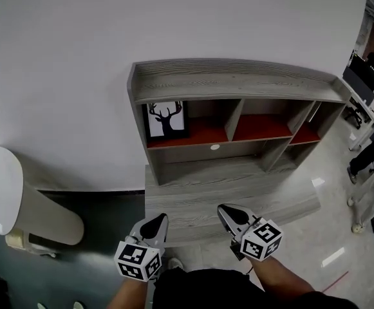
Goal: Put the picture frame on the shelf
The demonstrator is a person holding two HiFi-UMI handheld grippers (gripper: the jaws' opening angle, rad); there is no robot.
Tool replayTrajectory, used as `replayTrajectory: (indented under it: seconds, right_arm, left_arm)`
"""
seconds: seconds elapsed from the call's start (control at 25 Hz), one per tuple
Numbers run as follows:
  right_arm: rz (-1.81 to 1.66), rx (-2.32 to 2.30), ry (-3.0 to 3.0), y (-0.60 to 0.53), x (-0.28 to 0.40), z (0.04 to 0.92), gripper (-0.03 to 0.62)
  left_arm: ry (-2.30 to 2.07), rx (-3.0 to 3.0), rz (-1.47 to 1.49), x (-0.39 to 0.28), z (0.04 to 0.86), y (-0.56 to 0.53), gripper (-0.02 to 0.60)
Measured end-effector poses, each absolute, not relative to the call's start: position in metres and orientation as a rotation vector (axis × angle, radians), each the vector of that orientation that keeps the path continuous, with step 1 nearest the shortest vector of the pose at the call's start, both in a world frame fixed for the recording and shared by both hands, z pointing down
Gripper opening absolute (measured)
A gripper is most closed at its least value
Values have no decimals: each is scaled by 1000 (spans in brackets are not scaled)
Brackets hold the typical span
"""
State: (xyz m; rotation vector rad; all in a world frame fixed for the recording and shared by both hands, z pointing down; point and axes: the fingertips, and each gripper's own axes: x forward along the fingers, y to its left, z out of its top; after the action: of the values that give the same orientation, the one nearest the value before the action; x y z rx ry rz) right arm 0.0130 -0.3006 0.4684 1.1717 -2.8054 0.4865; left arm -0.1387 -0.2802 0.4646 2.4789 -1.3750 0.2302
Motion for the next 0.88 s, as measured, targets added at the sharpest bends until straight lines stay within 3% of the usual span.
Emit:
replayTrajectory:
  seconds: [0.88]
  right_arm:
    - [523, 932, -2879, -196, 81, 485, 14]
  left_arm:
    - [-1579, 2363, 229, -69, 463, -154, 9]
